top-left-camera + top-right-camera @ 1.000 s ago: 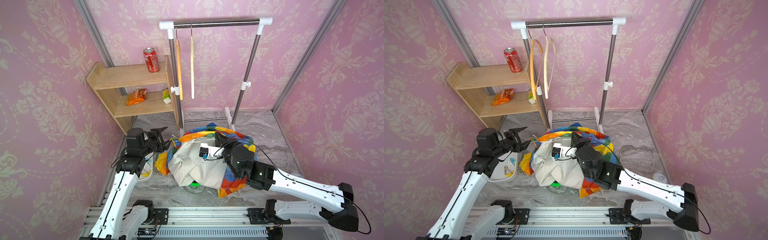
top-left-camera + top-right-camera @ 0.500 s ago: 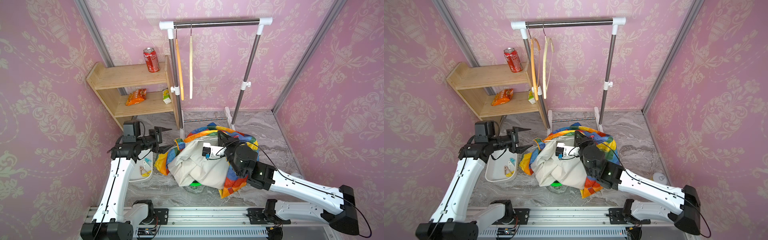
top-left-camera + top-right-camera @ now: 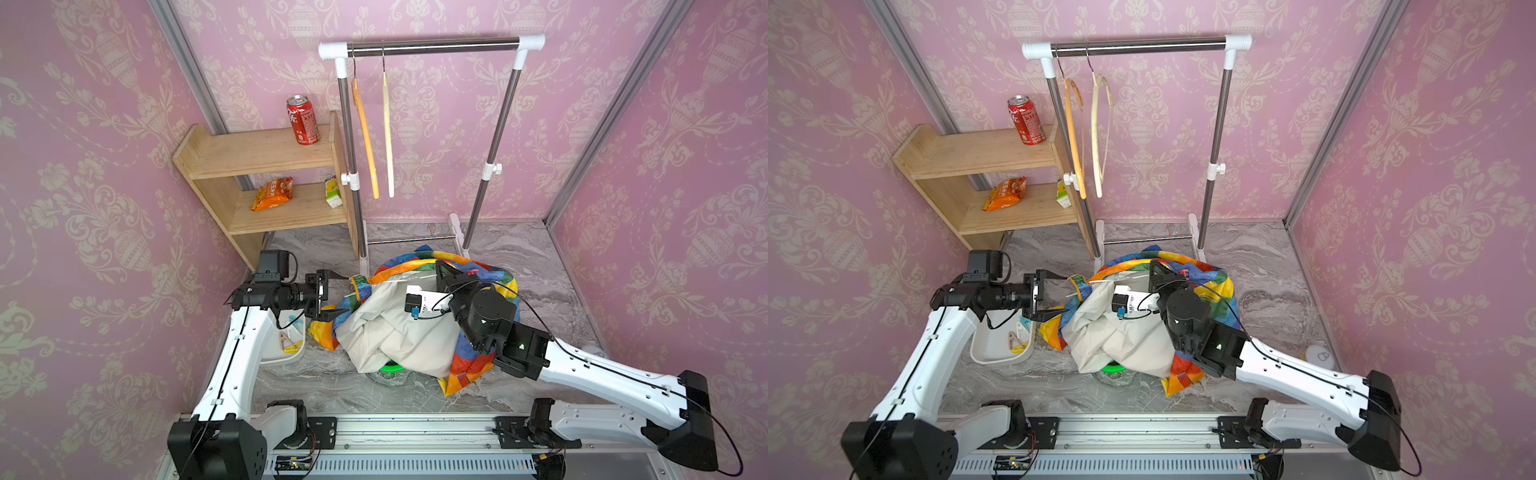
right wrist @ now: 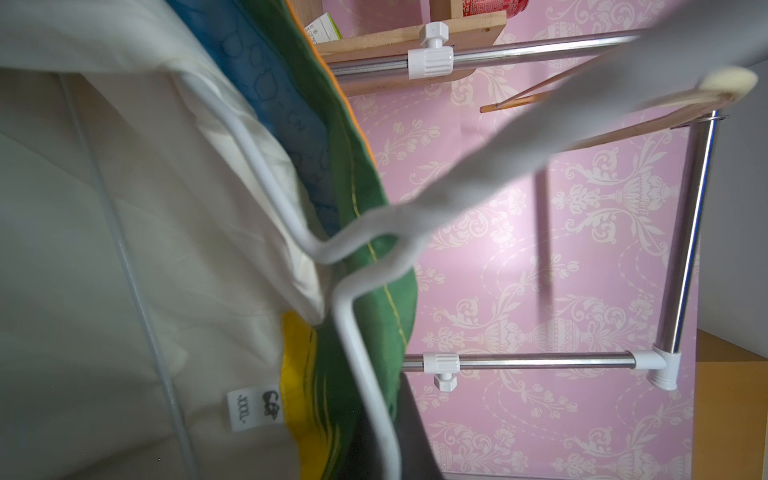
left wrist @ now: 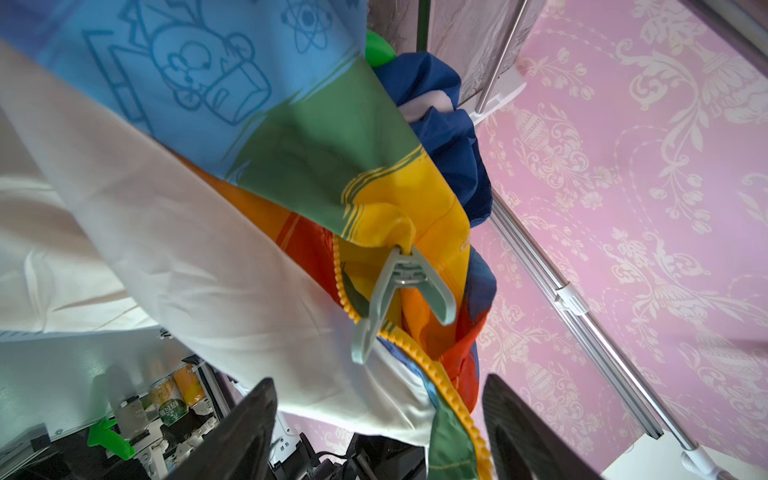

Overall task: Remove the clothespins securing jackets to the hanger
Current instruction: Remove the clothespin from the hanger.

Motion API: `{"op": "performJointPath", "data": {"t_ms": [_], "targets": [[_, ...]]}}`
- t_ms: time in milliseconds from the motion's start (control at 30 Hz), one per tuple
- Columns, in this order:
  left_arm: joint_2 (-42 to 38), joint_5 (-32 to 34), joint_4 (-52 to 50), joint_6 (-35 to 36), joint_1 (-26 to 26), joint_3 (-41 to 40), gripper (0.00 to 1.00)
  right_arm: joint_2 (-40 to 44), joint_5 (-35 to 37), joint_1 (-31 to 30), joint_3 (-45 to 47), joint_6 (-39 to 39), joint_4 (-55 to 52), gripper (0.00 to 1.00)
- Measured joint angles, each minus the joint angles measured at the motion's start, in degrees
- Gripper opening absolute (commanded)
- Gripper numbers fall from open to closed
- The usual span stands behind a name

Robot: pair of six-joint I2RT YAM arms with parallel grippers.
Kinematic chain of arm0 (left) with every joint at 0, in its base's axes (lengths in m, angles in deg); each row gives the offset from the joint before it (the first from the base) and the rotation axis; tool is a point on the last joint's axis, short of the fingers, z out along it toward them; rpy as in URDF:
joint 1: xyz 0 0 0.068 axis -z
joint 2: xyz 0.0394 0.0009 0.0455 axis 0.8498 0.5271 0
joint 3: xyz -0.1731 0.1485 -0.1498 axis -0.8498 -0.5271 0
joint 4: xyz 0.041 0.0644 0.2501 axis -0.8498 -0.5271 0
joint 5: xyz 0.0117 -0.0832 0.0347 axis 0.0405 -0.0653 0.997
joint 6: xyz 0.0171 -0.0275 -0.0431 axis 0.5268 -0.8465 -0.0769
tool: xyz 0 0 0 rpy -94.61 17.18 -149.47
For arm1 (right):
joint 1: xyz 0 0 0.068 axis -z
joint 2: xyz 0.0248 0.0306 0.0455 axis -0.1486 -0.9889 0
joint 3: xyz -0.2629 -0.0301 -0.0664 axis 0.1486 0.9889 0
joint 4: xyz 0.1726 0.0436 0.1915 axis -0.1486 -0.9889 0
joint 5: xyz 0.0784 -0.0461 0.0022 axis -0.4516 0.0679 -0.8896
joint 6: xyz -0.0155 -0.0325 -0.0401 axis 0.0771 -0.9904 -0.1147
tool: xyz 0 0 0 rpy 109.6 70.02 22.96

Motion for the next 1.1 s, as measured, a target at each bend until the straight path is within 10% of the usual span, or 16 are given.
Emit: {"op": "performJointPath", "data": {"t_ms": [1100], "targets": [[4.66, 0.00, 1.33, 2.64, -0.07, 1.42, 0.75, -2.82, 0.24, -0.09, -1.64, -1.20, -0.26, 0.00]]}}
